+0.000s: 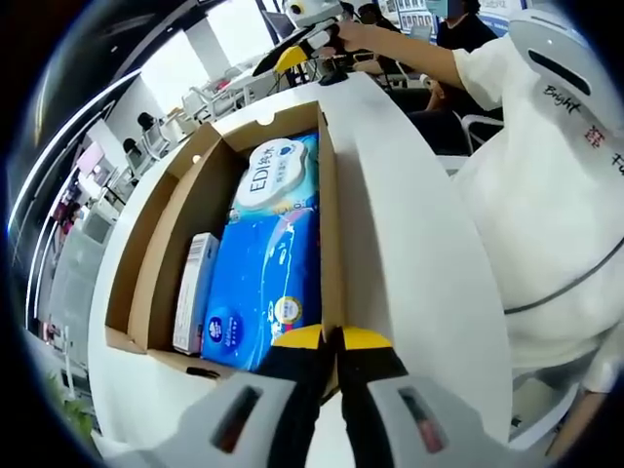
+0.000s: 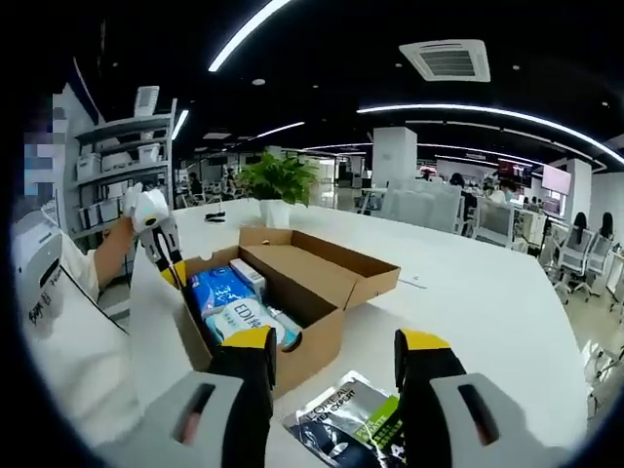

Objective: Operate the shoe box by opening the lid, removing the specified soft item, and placing it in the target area until the item is outside and the box remains undamaged.

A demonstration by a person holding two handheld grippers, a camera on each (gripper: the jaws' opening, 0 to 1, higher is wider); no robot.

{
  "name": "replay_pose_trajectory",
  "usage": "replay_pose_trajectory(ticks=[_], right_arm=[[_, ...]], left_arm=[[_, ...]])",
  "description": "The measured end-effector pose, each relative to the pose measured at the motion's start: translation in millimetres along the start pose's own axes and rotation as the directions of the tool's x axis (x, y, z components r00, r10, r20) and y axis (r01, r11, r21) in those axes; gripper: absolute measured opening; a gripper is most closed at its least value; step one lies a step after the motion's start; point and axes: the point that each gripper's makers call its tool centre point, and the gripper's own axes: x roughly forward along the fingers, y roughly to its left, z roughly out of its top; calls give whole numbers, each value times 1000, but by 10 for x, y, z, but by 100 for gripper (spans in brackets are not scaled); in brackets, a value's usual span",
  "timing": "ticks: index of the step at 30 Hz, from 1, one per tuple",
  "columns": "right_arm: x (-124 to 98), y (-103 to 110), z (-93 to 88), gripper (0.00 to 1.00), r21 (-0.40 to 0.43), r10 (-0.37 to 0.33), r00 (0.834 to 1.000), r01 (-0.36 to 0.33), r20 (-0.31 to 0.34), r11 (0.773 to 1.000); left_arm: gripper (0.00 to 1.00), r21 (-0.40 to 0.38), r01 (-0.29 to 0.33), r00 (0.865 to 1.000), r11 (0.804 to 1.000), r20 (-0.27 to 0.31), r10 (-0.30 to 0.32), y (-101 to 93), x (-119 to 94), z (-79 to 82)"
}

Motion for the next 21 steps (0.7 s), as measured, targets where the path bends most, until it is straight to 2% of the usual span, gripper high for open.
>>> replay_pose_trajectory(ticks=[4, 6, 8, 12, 18, 19, 20, 21], right_arm=[[3, 95, 67, 44, -27, 41, 999, -41, 28, 999], [39, 187, 83, 50, -63, 80, 996, -78, 33, 995], [81, 222, 93, 52, -86, 99, 995, -97, 20, 992], [161, 280, 180, 47, -186, 129, 991, -130, -17, 974], [192, 317, 274, 49, -184, 155, 988, -156, -20, 971], [258, 387, 367, 49, -152, 225, 974, -222, 0, 963], [296, 458, 387, 49, -168, 267, 964, -263, 1, 950], [317, 476, 377, 49, -171, 274, 962, -272, -15, 947]], left_arm=[[3, -21, 11, 1000, 1000, -7, -11, 9, 6, 1], [3, -16, 15, 1000, 1000, -17, -16, -4, 8, -6], [3, -13, 14, 1000, 1000, -17, -14, -7, 7, -8], [3, -5, 10, 1000, 1000, -15, -10, -8, 4, -8], [3, -2, 11, 1000, 1000, -10, -11, -10, 3, -5], [3, -3, 19, 1000, 1000, -9, -19, -9, 2, -4], [3, -8, 23, 1000, 1000, -11, -23, -12, 3, -5], [3, -8, 24, 1000, 1000, -11, -24, -10, 3, -5]])
